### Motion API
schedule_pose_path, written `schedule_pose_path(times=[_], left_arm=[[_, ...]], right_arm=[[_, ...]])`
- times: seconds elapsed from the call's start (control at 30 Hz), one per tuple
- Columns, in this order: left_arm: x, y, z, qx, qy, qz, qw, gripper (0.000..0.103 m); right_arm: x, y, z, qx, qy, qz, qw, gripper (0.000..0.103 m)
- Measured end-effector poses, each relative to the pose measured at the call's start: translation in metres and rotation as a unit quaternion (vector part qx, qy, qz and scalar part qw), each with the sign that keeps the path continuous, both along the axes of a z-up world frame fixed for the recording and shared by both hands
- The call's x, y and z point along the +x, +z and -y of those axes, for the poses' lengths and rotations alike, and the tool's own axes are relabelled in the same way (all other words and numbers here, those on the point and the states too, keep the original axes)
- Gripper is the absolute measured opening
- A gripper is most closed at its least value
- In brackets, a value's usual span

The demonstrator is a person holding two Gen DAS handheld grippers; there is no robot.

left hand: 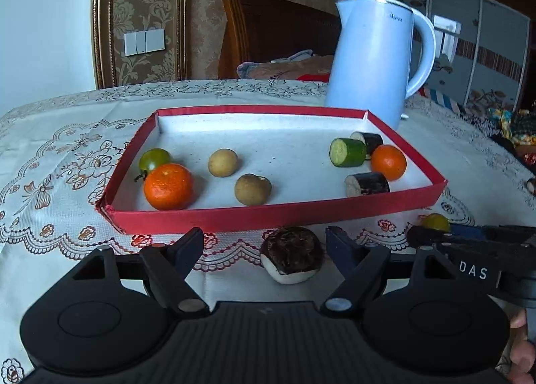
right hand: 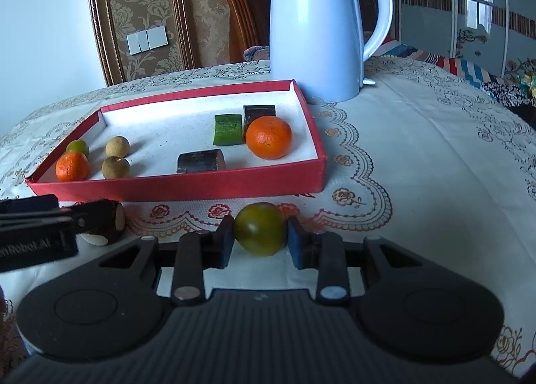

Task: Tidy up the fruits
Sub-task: 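Close the right gripper on the yellow-green fruit while the left gripper closes on the dark fruit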

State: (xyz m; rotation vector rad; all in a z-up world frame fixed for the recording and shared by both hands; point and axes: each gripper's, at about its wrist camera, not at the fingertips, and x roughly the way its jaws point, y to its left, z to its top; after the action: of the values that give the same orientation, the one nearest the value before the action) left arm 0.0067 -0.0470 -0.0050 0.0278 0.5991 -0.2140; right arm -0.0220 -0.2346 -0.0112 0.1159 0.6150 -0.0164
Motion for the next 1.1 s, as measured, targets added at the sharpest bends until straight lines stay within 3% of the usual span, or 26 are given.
schedule_pose_path(times=[0.17,0.4,0.43,0.47,0.5,0.8,0.93,1.1], left_arm=[[0.010,-0.007,0.004,0.014,0.004,-0.033,0.9993,0.083],[0.011,-0.009,0.006,0.028,0.011,-0.036,0.9989,0.086],[0.011,-0.009,0.005,0.026,0.012,-0.036,0.9989,0.086],[0.012,-0.009,0.005,0.024,0.014,-0.036,0.9990,0.086],[0.012,-0.009,0.004,0.022,0.018,-0.036,0.9990,0.086],[0.013,-0.010,0.000,0.025,0.031,-0.034,0.9986,0.085],[0.010,-0.009,-0.003,0.028,0.041,-0.028,0.9984,0.069],[0.010,-0.009,-0.003,0.029,0.039,-0.025,0.9985,0.066]], right_arm=[[-0.001,0.000,-0.003,-0.008,0.001,-0.001,1.000,0.032],[0.000,0.000,-0.006,-0.017,0.006,-0.003,1.000,0.038],[0.000,0.001,-0.007,-0.015,0.009,-0.004,1.000,0.049],[0.000,0.001,-0.007,-0.013,0.007,-0.004,1.000,0.068],[0.000,0.001,-0.007,-0.015,0.002,-0.004,1.000,0.077],[-0.001,0.002,-0.006,-0.012,-0.002,0.006,1.000,0.075],[0.000,0.001,-0.004,-0.005,0.001,0.003,1.000,0.067],[0.002,0.000,-0.010,-0.019,0.006,-0.004,1.000,0.063]])
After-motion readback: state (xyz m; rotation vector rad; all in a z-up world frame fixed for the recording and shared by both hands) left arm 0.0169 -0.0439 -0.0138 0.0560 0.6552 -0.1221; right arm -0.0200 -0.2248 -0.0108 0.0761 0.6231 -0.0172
